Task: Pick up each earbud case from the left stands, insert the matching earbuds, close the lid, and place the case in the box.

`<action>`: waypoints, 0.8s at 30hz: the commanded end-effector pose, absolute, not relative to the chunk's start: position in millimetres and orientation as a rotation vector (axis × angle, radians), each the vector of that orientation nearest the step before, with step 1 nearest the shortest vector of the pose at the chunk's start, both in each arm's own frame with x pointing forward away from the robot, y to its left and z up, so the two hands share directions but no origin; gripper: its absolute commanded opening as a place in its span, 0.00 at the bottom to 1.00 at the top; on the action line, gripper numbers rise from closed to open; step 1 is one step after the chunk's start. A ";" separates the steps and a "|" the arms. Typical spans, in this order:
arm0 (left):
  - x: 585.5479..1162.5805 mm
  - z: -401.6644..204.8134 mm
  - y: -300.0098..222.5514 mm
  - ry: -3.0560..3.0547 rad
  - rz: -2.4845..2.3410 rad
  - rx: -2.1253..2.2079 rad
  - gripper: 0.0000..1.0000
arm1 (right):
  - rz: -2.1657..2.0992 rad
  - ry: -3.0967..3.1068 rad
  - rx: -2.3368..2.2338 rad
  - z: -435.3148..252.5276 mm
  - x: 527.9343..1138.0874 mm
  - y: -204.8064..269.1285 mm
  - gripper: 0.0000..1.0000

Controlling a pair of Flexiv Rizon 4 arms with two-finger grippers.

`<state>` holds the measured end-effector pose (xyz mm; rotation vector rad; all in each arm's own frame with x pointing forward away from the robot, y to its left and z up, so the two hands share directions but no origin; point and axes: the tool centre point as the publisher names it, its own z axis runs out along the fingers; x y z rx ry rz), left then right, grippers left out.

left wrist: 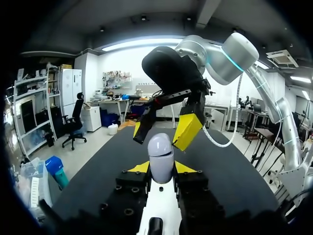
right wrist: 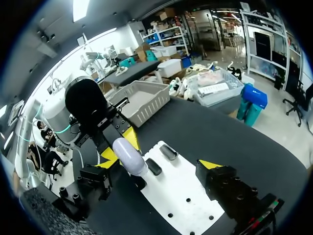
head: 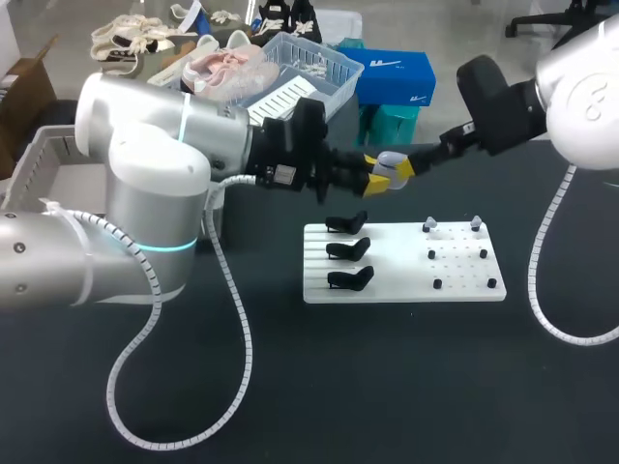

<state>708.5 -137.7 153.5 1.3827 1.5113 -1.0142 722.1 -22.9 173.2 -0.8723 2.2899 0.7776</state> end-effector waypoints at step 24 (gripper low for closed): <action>703.5 166.3 -136.3 1.425 -1.029 1.357 0.00 | 0.628 2.278 -0.772 194.3 712.8 -84.7 1.00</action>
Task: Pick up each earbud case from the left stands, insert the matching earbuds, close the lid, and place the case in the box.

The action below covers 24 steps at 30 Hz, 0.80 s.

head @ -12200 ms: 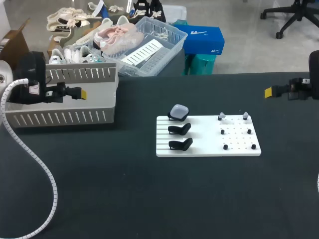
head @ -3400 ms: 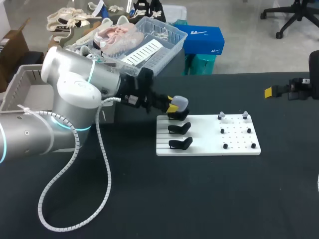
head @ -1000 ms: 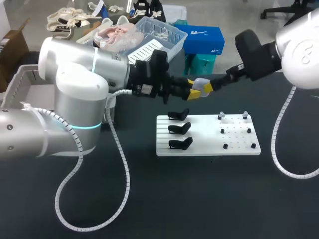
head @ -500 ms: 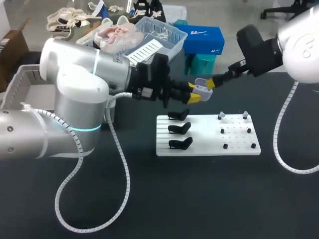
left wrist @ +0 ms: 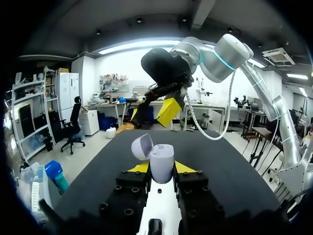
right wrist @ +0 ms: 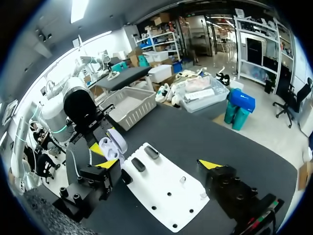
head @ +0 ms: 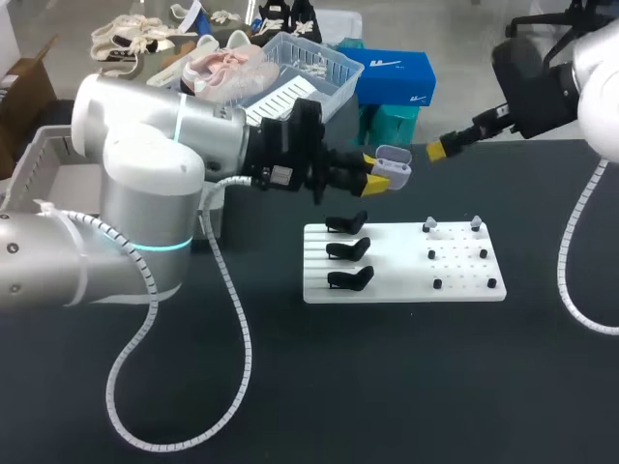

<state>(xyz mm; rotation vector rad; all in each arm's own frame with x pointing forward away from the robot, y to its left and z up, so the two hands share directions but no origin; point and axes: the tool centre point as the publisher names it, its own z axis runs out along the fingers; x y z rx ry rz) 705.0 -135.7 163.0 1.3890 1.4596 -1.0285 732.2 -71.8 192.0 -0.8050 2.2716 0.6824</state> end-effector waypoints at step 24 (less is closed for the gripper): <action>710.0 165.0 -152.1 1.212 -1.010 1.254 0.00 | 0.620 2.409 -0.655 165.9 683.7 -107.8 1.00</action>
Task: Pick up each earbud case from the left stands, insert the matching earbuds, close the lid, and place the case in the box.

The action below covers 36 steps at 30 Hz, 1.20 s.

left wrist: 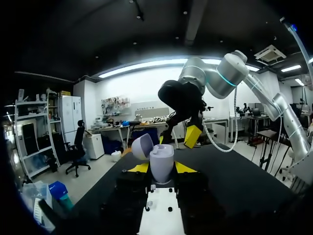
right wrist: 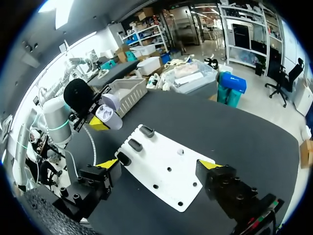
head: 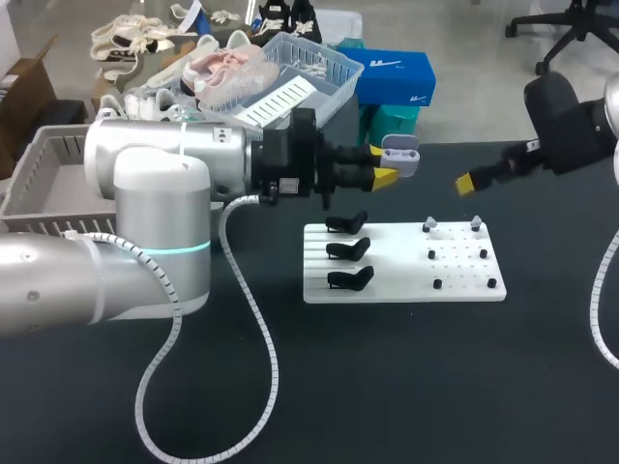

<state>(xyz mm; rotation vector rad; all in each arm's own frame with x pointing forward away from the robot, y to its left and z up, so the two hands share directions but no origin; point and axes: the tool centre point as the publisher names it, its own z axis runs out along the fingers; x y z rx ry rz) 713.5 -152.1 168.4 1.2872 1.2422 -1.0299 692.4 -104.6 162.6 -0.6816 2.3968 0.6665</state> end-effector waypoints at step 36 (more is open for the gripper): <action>708.4 157.4 -147.6 1.146 -0.928 1.246 0.00 | 0.637 2.440 -0.636 149.6 690.6 -113.8 1.00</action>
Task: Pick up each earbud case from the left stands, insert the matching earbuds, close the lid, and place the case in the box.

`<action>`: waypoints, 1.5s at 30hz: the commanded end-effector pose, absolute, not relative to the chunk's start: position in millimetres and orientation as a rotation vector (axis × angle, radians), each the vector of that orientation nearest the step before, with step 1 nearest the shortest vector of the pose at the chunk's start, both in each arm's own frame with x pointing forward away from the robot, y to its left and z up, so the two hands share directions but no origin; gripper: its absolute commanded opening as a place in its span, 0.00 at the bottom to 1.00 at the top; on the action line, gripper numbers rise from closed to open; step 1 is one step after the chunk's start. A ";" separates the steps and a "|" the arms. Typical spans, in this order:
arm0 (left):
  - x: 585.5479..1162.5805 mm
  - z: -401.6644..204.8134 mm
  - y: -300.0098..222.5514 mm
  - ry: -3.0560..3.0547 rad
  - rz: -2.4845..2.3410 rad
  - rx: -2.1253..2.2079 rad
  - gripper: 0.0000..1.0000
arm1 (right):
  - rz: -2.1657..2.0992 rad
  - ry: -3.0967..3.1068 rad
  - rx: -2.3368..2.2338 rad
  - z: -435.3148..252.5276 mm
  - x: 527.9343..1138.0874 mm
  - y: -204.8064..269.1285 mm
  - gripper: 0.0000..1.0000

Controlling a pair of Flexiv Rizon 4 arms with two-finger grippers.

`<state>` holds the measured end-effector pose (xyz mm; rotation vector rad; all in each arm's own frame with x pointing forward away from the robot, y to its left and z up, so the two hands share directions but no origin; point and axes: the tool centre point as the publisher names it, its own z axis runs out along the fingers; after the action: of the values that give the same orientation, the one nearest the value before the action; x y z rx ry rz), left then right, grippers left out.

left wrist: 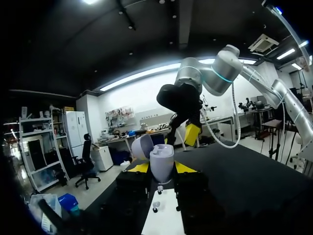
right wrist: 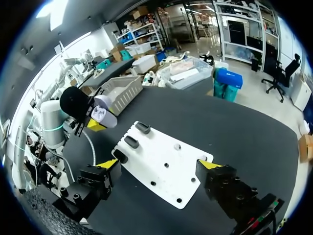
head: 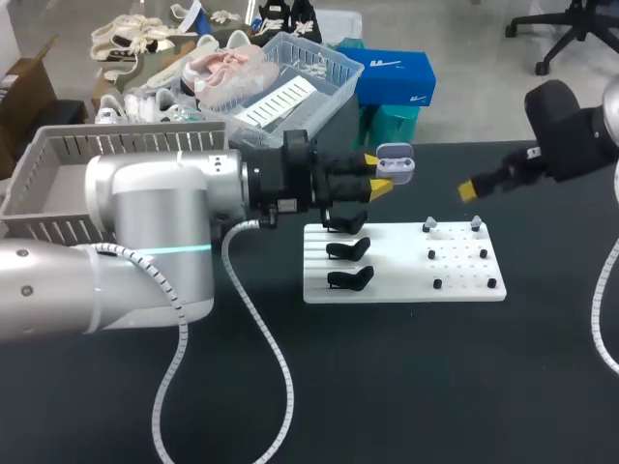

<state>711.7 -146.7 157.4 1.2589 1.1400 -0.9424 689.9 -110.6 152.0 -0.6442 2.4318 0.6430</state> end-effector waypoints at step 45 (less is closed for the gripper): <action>706.0 127.5 -149.7 1.117 -0.892 1.291 0.00 | 0.371 2.558 -0.673 96.5 703.4 -142.8 1.00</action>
<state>706.0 -148.8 128.0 1.2941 1.1174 -0.8948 703.5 -147.7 101.0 -0.7008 2.5525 0.4813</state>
